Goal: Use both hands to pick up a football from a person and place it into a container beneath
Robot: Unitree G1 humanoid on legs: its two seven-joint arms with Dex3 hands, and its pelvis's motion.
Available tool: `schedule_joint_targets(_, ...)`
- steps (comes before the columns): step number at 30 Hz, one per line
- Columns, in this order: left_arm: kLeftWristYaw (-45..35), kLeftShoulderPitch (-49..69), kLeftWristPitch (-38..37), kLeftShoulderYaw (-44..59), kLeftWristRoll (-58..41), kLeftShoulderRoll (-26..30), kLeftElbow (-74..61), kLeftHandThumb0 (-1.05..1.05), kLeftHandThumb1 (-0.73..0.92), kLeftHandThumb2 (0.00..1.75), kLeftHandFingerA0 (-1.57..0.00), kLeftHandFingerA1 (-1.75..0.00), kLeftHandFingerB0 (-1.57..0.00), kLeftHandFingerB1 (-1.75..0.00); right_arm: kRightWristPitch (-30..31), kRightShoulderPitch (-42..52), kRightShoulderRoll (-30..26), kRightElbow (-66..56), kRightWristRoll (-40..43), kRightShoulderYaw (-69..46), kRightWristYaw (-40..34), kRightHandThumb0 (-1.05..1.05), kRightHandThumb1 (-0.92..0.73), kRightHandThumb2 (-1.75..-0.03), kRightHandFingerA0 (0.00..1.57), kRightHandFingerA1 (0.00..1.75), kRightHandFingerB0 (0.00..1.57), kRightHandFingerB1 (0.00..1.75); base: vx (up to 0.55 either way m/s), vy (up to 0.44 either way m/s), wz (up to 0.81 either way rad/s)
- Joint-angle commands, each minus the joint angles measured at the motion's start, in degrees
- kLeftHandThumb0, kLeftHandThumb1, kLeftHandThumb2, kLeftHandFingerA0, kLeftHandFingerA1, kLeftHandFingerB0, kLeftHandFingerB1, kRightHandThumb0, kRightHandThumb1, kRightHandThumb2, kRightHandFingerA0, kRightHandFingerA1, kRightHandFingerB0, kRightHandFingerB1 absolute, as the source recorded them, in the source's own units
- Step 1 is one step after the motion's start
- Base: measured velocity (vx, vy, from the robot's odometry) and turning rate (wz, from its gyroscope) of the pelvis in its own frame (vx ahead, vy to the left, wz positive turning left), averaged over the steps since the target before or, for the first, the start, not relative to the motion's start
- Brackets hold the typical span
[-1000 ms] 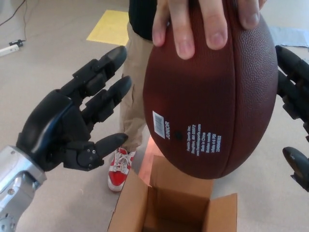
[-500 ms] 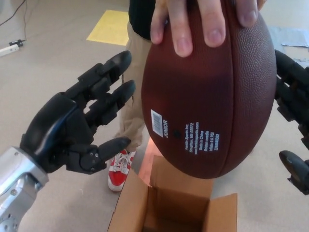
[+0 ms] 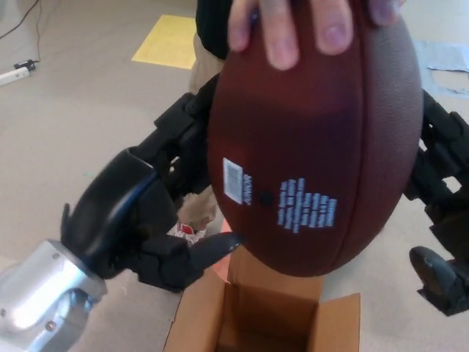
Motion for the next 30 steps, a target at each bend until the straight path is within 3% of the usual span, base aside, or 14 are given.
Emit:
schedule_joint_targets(1, 9.7, 1.9, 1.2, -8.0, 6.1, -7.1, -4.0, -1.05, 0.79, 1.10, 0.00, -0.08, 0.00, -0.06, -2.8, 0.3, 7.2, -1.4, -10.4, 6.4, -7.8, -1.00, -0.69, -1.04, 0.00, 0.04, 0.00, 0.13, 0.00, 0.000, 0.00)
schedule_joint_targets(3, 13.3, 2.4, 0.9, -11.3, 8.4, -10.8, -5.0, -1.05, 0.87, 1.14, 0.00, -0.09, 0.00, -0.05, -1.7, -0.1, 10.7, -2.6, -15.3, 9.1, -12.3, -0.97, -0.67, -0.84, 0.00, 0.10, 0.00, 0.15, 0.00, 0.000, 0.00)
schedule_joint_targets(4, 14.5, 2.3, 1.0, -12.2, 9.4, -11.7, -5.3, -1.05, 0.92, 1.16, 0.00, -0.07, 0.00, -0.03, -1.7, -0.5, 11.5, -2.6, -16.7, 9.8, -13.2, -0.93, -0.72, -1.09, 0.00, 0.09, 0.00, 0.16, 0.00, 0.000, 0.00)
schedule_joint_targets(6, 18.1, 2.0, 1.5, -15.4, 13.7, -13.8, -6.5, -0.78, 0.92, 0.78, 0.00, 0.00, 0.00, 0.00, -1.1, -1.1, 13.3, -2.8, -19.4, 12.0, -14.9, -0.95, -0.76, -1.11, 0.00, 0.08, 0.00, 0.14, 0.00, 0.000, 0.00)
schedule_joint_targets(19, 23.7, -1.5, 1.2, -21.4, 25.3, -16.0, -4.4, -0.94, 0.92, 1.15, 0.00, -0.13, 0.00, -0.05, 1.9, -4.6, 16.6, -0.8, -32.9, 20.1, -20.7, -0.90, -0.82, -1.13, 0.00, 0.08, 0.00, 0.09, 0.00, 0.000, 0.00)
schedule_joint_targets(20, 23.5, -1.6, 0.5, -21.2, 24.9, -16.1, -3.7, -0.94, 0.92, 1.14, 0.00, -0.11, 0.00, -0.04, 1.9, -4.9, 16.6, -0.3, -32.9, 20.1, -20.9, -0.85, -0.92, -0.71, 0.00, 0.03, 0.00, 0.05, 0.00, 0.000, 0.00)
schedule_joint_targets(21, 23.5, -1.6, 0.3, -21.1, 24.9, -16.2, -3.5, -0.94, 0.92, 1.14, 0.00, -0.11, 0.00, -0.04, 2.0, -5.0, 16.6, -0.2, -33.0, 20.1, -21.0, -0.85, -0.92, -0.71, 0.00, 0.03, 0.00, 0.05, 0.00, 0.000, 0.00)
schedule_joint_targets(22, 23.5, -1.6, 0.2, -21.0, 24.8, -16.2, -3.3, -0.93, 0.92, 1.14, 0.00, -0.11, 0.00, -0.04, 2.0, -5.1, 16.7, 0.0, -33.1, 20.2, -21.2, -0.90, -0.82, -1.14, 0.00, 0.08, 0.00, 0.09, 0.00, 0.000, 0.00)
schedule_joint_targets(23, 23.5, -1.7, 0.3, -20.7, 24.4, -16.3, -2.8, -0.91, 0.92, 1.15, 0.00, -0.10, 0.00, -0.04, 2.1, -5.4, 16.7, 0.5, -33.4, 20.2, -21.6, -0.84, -0.92, -0.72, 0.00, 0.02, 0.00, 0.05, 0.00, 0.000, 0.00)
schedule_joint_targets(24, 23.4, -1.8, 0.4, -20.5, 24.2, -16.4, -2.5, -0.91, 0.92, 1.15, 0.00, -0.10, 0.00, -0.04, 2.1, -5.6, 16.7, 0.8, -33.5, 20.2, -21.8, -0.84, -0.92, -0.72, 0.00, 0.02, 0.00, 0.05, 0.00, 0.000, 0.00)
schedule_joint_targets(25, 23.4, -2.1, 1.0, -20.2, 24.0, -16.4, -2.1, -0.68, 0.92, 0.95, 0.00, 0.00, 0.00, 0.00, 2.1, -5.9, 16.5, 1.5, -33.8, 20.1, -22.0, -0.89, -0.83, -1.14, 0.00, 0.09, 0.00, 0.09, 0.00, 0.000, 0.00)
schedule_joint_targets(26, 23.4, -2.3, 1.7, -19.7, 23.5, -16.4, -1.8, -0.89, 0.92, 1.15, 0.00, -0.11, 0.00, -0.05, 2.6, -6.3, 16.3, 2.1, -34.0, 20.0, -22.2, -0.85, -0.76, -0.94, 0.00, 0.00, 0.00, 0.04, 0.00, 0.000, 0.00)
schedule_joint_targets(28, 23.3, -2.4, 2.4, -19.3, 22.9, -16.7, -1.4, -0.70, 0.92, 0.95, 0.00, 0.00, 0.00, 0.00, 3.1, -6.9, 16.3, 2.7, -33.8, 20.2, -22.5, -0.85, -0.76, -0.94, 0.00, 0.00, 0.00, 0.04, 0.00, 0.000, 0.00)
schedule_joint_targets(30, 23.3, -2.5, 2.5, -19.2, 23.3, -16.4, -1.0, -0.69, 0.92, 0.94, 0.00, 0.00, 0.00, 0.00, 3.2, -7.1, 16.2, 3.4, -33.5, 20.2, -22.8, -0.88, -0.83, -1.15, 0.00, 0.10, 0.00, 0.10, 0.00, 0.000, 0.00)
